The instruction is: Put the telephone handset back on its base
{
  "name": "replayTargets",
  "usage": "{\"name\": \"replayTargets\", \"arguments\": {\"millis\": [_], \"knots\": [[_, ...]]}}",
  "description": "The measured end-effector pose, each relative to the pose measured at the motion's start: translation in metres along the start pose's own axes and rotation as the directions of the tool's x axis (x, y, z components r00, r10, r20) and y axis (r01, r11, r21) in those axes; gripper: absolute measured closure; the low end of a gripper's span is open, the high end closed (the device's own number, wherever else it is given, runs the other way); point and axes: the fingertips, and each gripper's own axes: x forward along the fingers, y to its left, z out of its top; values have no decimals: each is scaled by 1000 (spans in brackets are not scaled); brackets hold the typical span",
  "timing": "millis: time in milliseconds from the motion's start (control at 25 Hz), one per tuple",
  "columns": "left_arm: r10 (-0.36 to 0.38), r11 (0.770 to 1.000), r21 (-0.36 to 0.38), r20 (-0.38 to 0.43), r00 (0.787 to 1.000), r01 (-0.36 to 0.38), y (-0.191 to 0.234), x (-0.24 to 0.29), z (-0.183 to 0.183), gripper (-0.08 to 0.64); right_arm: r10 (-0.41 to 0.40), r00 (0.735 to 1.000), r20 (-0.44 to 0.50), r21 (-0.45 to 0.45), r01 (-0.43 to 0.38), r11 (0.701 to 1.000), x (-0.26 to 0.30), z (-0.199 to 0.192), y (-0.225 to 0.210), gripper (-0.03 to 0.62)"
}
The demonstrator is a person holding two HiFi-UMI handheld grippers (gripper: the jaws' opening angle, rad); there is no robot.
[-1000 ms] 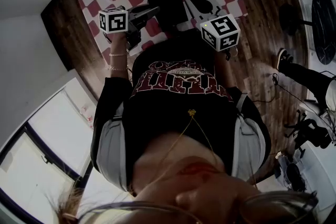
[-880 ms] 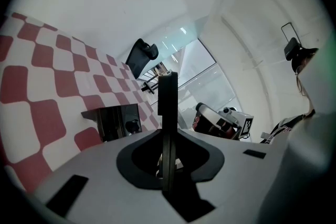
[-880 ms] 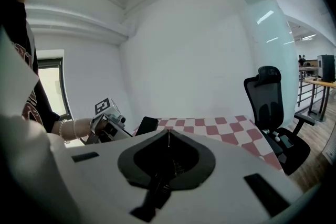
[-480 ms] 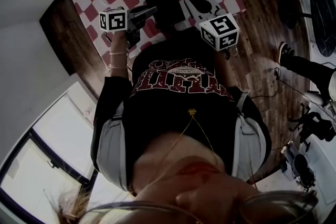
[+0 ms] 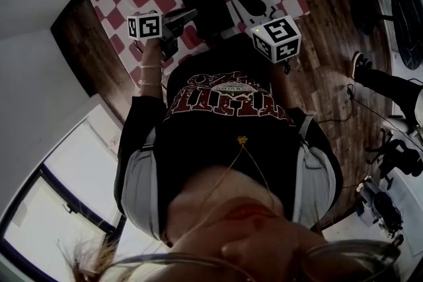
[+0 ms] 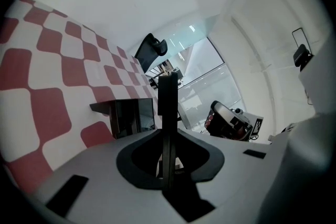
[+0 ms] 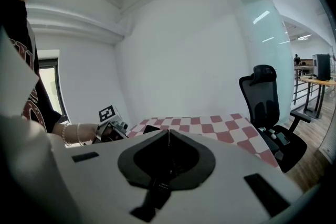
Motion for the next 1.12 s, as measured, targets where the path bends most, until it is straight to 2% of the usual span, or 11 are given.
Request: {"name": "replayTargets", "arguments": {"millis": [520,1120], "knots": [[42,999,-29,-21,999,-43,22,7,-11,479,5,1000,-21,2,-5,1000,3,-4,-2,572],[41,997,-72,-13,999,-42,37,15,-18,479,7,999,-38,4,-7,1000,7,-6,-5,572]]}}
